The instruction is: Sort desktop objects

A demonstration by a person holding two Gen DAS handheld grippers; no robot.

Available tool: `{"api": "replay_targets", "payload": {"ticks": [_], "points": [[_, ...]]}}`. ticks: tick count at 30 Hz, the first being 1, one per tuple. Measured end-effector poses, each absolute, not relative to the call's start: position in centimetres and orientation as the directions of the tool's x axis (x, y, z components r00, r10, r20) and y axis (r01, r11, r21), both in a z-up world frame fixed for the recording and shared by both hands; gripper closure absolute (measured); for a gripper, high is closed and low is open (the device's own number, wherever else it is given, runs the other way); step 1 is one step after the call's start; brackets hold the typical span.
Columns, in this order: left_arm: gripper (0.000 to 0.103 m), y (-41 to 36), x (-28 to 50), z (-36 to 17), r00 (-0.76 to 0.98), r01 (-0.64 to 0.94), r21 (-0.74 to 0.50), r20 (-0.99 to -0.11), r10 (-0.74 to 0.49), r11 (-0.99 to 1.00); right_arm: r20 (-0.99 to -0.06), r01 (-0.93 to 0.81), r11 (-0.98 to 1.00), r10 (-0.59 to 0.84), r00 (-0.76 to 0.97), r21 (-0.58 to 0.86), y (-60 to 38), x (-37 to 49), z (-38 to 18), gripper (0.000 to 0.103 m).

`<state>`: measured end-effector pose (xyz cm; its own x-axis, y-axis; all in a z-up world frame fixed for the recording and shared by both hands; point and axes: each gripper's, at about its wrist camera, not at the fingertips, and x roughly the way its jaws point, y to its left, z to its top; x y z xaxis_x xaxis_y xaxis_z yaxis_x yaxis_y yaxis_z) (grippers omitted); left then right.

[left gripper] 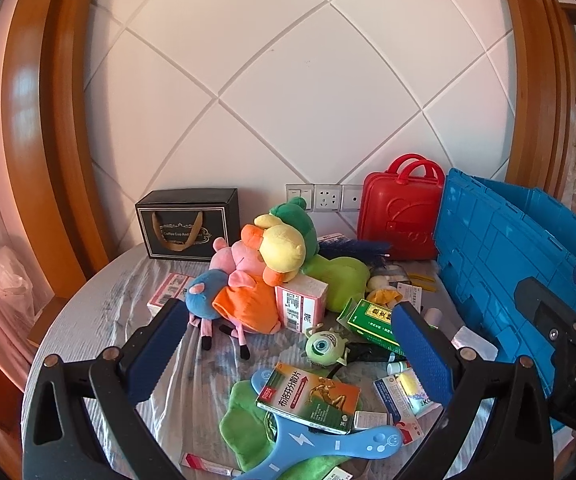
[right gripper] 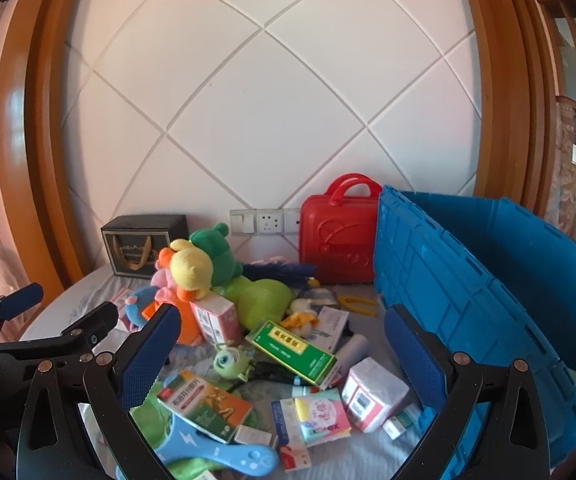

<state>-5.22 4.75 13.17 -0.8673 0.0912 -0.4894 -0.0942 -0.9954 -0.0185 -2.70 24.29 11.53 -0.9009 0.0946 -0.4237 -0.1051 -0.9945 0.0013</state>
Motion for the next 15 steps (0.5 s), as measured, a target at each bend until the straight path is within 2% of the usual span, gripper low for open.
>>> {"api": "replay_targets", "payload": {"ticks": [15], "points": [[0.0, 4.75, -5.43, 12.93, -0.876, -0.082, -0.001, -0.477, 0.073, -0.997, -0.431, -0.107, -0.994, 0.097, -0.897, -0.001, 24.16, -3.21, 11.08, 0.0]]}}
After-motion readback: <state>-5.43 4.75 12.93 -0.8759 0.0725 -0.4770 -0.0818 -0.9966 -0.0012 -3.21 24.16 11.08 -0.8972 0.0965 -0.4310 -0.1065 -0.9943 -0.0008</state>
